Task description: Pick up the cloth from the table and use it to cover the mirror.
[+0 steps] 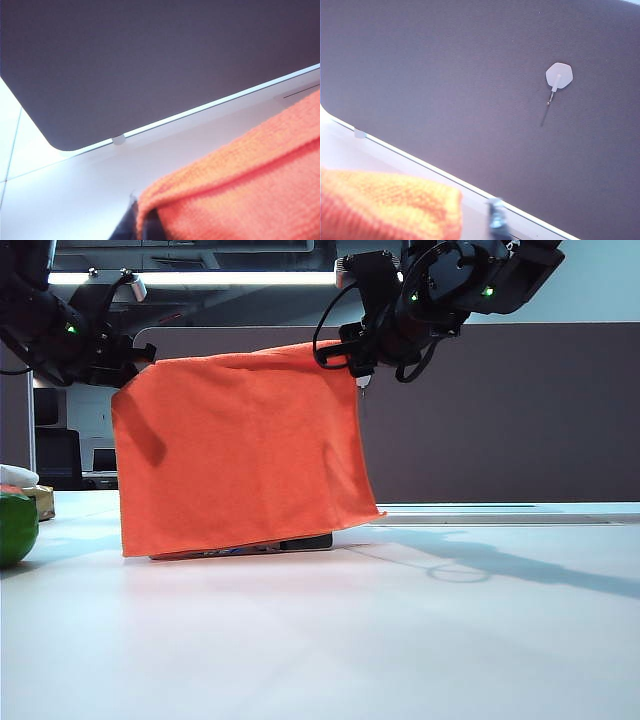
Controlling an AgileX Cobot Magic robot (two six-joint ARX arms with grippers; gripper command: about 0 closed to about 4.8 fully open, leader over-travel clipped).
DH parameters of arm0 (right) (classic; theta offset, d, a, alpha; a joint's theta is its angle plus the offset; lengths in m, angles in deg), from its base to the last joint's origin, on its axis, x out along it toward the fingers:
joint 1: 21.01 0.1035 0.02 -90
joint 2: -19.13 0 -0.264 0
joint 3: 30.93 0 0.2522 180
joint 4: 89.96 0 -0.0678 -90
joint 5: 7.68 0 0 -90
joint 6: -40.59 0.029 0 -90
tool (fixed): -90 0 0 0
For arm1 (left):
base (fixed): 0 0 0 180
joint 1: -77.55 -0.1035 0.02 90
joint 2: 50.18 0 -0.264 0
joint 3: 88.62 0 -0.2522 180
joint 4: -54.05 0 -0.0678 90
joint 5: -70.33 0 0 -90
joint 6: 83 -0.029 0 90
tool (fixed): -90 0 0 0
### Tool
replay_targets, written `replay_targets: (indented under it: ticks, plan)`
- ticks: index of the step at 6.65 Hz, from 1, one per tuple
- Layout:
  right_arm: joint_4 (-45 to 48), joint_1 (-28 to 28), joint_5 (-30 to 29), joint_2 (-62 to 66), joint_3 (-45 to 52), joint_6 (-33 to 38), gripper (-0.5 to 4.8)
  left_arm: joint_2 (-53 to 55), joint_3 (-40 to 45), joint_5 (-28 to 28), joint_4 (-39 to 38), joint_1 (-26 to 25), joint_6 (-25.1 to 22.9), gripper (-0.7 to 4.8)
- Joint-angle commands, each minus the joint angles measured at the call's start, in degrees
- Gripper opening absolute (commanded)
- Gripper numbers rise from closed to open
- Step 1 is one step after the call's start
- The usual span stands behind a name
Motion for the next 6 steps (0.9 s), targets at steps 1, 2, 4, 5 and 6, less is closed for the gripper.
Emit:
replay_targets:
  ticks: [1, 2, 4, 5, 6]
  plan:
    - [5.6, 0.1, -3.7, -0.2, -0.3, 0.1, 1.50, -0.1, -0.3, 0.1, 0.4, -0.1, -0.2, -0.06]
    - [6.0, 0.1, -3.6, -0.2, -0.3, 0.1, 1.50, -0.1, -0.3, 0.1, 0.5, -0.1, -0.2, -0.06]
    - [10.0, 0.1, -3.4, 7.6, -8.6, 0.6, 1.49, -0.1, -0.3, 0.9, 0.3, -0.1, -1.5, -0.06]
    - [13.0, 0.1, -3.6, 7.6, -8.7, 0.6, 1.49, 0.0, -0.3, 1.3, 0.3, -0.1, -1.5, -0.06]
    - [12.2, 0.0, -3.4, 7.8, -8.7, 0.6, 1.49, 0.0, -0.3, 1.2, 0.3, -0.1, -1.5, -0.06]
